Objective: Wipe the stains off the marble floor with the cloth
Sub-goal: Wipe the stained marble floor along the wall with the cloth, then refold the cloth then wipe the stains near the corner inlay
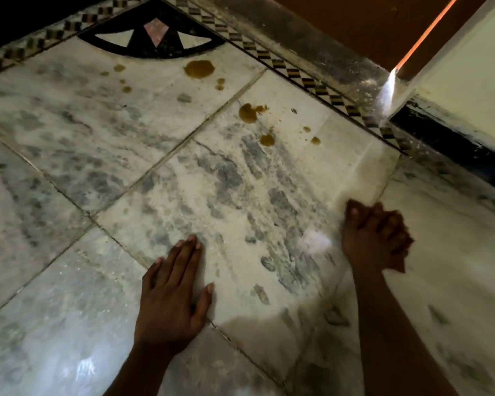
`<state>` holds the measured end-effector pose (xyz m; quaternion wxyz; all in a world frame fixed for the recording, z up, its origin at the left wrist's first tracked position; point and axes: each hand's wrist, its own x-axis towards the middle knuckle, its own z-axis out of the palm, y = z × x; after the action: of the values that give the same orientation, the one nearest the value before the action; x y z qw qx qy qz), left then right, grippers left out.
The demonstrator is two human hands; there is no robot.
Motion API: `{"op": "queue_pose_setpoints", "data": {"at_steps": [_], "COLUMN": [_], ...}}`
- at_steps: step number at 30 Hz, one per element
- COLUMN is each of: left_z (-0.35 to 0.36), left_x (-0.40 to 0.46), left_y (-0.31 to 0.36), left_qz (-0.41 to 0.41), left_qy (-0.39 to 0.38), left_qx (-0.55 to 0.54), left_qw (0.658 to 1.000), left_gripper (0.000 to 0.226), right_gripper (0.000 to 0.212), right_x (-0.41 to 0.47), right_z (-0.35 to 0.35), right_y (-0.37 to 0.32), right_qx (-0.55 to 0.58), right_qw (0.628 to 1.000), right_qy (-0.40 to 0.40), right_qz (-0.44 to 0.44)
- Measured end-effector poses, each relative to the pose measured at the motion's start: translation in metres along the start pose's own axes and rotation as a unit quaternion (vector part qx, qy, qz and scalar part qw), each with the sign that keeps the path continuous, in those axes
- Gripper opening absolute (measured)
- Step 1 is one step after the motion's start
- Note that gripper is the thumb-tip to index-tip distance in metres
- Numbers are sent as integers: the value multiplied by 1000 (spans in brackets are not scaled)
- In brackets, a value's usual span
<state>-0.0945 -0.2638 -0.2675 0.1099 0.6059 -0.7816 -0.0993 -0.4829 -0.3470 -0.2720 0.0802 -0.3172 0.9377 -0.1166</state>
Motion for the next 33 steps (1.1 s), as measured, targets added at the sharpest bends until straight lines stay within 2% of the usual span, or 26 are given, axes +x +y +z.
{"op": "queue_pose_setpoints", "data": {"at_steps": [1,2,4,6,7,8,10,12,13,16,17,20,21,23,26,28,29,31,33], "left_z": [1,1,1,-1,-1,-1,2,4,5,8,8,9,7,2,-6,-17,-23,-42,-60], "left_x": [1,0,0,1,1,1,-1,0,0,-1,-1,0,-3,-10,-26,-40,-44,-51,-53], "left_y": [1,-1,-2,-1,0,1,-2,-3,-3,-5,-4,-3,-1,1,12,27,35,56,74], "left_qz": [0,-2,1,1,0,1,8,14,13,18,22,14,16,28,-4,-15,-14,-12,-22], "left_qy": [1,-1,-10,-13,-11,-7,-1,9,13,18,19,23,22,18,37,52,59,69,66], "left_qx": [0,3,10,5,-1,-9,-17,-18,-18,-13,-12,-19,-28,-59,-154,-256,-303,-367,-418], "left_qw": [1000,1000,1000,1000,1000,1000,1000,1000,1000,1000,1000,999,999,998,987,965,951,928,906], "left_gripper": [76,76,76,75,75,75,75,75,74,74,73,71,70,68,67,60,53,33,24], "right_gripper": [77,75,67,65,67,71,74,73,71,61,59,54,51,46,33,26,24,26,38], "right_x": [15,18,-2,-54,-78,-91,-99,-87,-78,-67,-75,-118,-134,-163,-184,-202,-209,-219,-227], "right_z": [5,10,21,17,10,6,7,14,16,25,29,35,33,27,8,-14,-26,-48,-68], "right_y": [-20,-37,-42,-18,-2,13,23,2,-18,-67,-70,-50,-33,-3,17,19,15,8,2], "right_qx": [13,5,-42,-88,-82,-72,-65,-18,7,2,-4,38,63,121,258,377,445,572,638], "right_qw": [1000,1000,982,941,934,940,972,994,996,992,987,935,915,896,881,870,850,773,707], "right_qy": [-12,-12,42,7,-5,-12,-11,35,43,-40,-37,19,13,-41,-128,-178,-210,-267,-305], "right_qz": [8,-23,-177,-327,-349,-334,-224,-101,-77,-123,-159,-352,-398,-426,-375,-262,-189,-62,6]}}
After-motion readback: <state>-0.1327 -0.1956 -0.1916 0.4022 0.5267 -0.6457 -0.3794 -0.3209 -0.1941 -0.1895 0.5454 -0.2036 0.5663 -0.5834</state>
